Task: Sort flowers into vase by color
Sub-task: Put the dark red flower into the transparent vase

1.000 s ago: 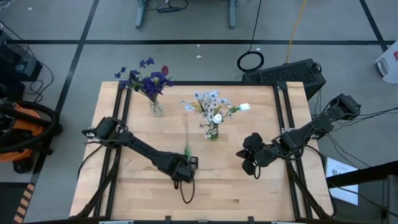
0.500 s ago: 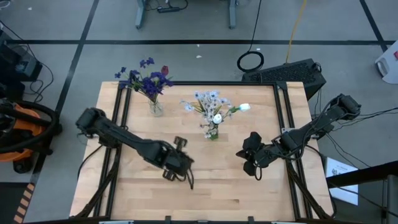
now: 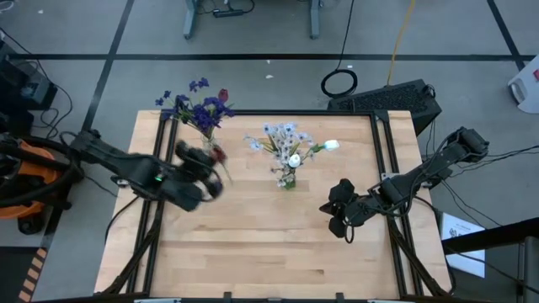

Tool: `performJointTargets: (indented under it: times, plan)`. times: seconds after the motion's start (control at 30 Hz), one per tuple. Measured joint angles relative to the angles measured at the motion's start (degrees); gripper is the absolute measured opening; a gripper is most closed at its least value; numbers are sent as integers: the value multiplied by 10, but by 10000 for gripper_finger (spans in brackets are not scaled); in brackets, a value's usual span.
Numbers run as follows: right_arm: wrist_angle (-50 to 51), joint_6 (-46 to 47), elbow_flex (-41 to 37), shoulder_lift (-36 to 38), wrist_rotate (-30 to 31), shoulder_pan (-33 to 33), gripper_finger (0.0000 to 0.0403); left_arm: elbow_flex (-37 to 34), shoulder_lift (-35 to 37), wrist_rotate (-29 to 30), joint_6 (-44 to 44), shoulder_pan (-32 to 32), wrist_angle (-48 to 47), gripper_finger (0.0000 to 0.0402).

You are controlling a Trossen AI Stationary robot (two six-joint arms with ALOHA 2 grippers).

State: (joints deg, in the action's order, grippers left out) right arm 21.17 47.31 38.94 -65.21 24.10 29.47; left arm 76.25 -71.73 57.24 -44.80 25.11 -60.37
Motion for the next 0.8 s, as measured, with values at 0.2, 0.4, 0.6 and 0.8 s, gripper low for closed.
performJointTargets:
  times: [0.2, 0.4, 0.6, 0.8]
  plan:
    - [0, 2, 0, 0, -1, 0, 0, 0, 85, 111, -118, 0, -141, 1]
    - [0, 16, 0, 0, -1, 0, 0, 0, 151, 167, -103, -14, -191, 1]
    - [0, 25, 0, 0, 34, 0, 0, 0, 188, 169, -23, -55, -194, 1]
    - [1, 30, 0, 0, 97, -2, 0, 0, 197, 180, -8, -98, -196, 1]
